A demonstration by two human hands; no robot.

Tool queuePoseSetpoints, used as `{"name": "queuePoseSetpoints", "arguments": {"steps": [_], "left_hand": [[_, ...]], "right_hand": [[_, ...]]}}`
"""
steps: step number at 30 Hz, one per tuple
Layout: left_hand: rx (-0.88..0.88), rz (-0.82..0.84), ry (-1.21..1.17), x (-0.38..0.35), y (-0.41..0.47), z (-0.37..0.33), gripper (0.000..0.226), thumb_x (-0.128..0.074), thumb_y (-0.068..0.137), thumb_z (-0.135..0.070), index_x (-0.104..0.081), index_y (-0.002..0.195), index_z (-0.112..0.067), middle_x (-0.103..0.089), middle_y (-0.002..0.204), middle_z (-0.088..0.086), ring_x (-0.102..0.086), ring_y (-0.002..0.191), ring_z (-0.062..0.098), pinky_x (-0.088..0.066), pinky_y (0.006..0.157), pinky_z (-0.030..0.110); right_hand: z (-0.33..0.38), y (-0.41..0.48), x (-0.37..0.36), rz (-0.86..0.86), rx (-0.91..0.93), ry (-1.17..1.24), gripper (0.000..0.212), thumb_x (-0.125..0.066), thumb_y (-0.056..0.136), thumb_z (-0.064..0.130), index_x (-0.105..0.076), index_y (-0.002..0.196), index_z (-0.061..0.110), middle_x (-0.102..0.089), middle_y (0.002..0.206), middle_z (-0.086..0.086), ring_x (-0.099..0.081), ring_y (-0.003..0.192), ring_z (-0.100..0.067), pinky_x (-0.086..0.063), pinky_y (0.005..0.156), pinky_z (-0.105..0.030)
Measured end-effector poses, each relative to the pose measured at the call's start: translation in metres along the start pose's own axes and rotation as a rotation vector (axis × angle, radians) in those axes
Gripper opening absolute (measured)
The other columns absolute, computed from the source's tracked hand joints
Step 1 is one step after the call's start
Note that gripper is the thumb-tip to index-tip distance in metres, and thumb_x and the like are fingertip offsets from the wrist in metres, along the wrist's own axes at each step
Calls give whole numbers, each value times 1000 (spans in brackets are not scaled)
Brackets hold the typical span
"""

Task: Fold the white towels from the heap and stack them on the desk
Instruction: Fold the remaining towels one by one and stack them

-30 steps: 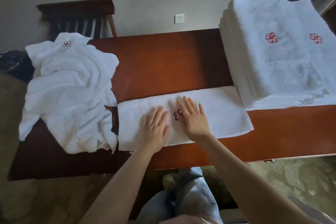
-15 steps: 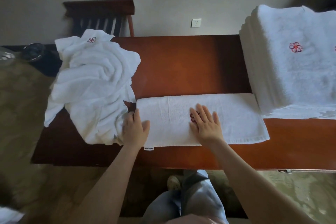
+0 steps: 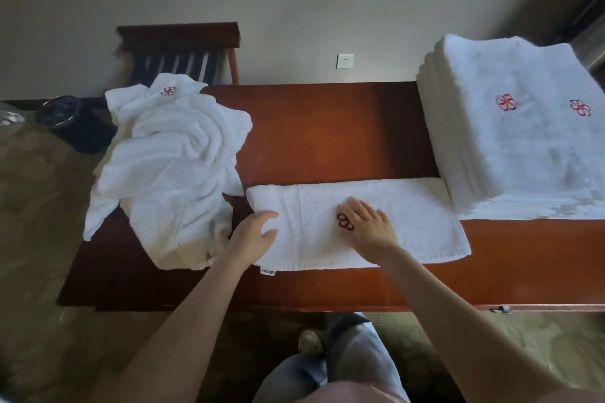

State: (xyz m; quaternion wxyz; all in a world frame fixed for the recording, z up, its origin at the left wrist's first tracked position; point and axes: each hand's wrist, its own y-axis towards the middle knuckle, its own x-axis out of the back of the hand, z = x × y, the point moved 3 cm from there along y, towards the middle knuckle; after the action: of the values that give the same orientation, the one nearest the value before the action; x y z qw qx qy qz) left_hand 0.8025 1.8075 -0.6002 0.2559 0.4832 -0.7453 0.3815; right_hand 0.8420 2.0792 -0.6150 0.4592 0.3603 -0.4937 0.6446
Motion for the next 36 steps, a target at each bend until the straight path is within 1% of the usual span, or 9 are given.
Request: {"name": "queuePoseSetpoints", "arguments": {"steps": [5,11,17,21,23,26,28,32,36], "left_hand": [[-61,-87,139,11,7,-37,29,-58,91,-28,-61,119,-22,-61,119,-1,-59,103,17,-47,78,29],[5,-183,426,35,10,-52,38,-50,95,-26,-53,133,-23,-57,123,6,-59,105,25,-51,82,35],[46,-171,491,53,16,-57,38,-49,96,-25,-51,135,-23,-58,121,3,-61,100,24,-52,78,34],[60,-145,451,53,20,-59,41,-49,96,-24,-49,138,-23,-58,124,2,-60,101,21,-48,74,29],[74,-132,447,53,23,-60,41,-49,96,-24,-49,138,-23,-57,125,2,-59,102,21,-46,71,26],[93,-96,430,52,26,-58,41,-50,96,-22,-51,137,-20,-58,126,4,-59,103,20,-45,71,25],[100,-81,412,52,25,-58,43,-50,96,-22,-48,139,-21,-56,128,4,-58,105,21,-46,74,25],[74,-122,373,54,24,-66,42,-52,96,-23,-51,138,-22,-57,127,3,-59,104,21,-50,75,28],[1,-215,288,59,24,-83,38,-55,94,-20,-57,132,-19,-61,121,6,-59,104,24,-51,81,31]], "right_hand": [[-56,-25,31,-197,-243,43,49,-41,99,38,-34,145,22,-31,154,-3,-27,141,-23,-28,112,-41],[-116,-47,41,-62,-524,64,58,-50,95,39,-28,147,24,-21,155,-9,-18,142,-31,-40,106,-46],[-115,-35,41,-67,-511,341,60,-63,88,26,-38,142,32,-40,135,-15,-41,123,-35,-48,95,-42],[-113,-22,49,9,-401,398,65,-66,85,18,-38,141,37,-57,121,-8,-51,107,-28,-50,72,-31],[-116,-18,52,73,-384,473,72,-71,81,15,-39,141,38,-57,123,-6,-55,94,-22,-46,59,-22],[-122,-15,53,189,-353,520,83,-78,74,11,-40,143,37,-50,128,-7,-53,95,-20,-44,63,-21],[-122,-15,55,217,-334,512,82,-81,71,10,-44,141,36,-48,125,-6,-52,96,-21,-44,68,-22],[-108,-11,69,171,-291,349,70,-78,71,13,-52,133,34,-51,107,-3,-55,71,-14,-37,49,-17],[-85,-12,93,57,-243,286,64,-74,73,12,-52,130,31,-51,98,-2,-53,64,-12,-39,48,-20]]}}
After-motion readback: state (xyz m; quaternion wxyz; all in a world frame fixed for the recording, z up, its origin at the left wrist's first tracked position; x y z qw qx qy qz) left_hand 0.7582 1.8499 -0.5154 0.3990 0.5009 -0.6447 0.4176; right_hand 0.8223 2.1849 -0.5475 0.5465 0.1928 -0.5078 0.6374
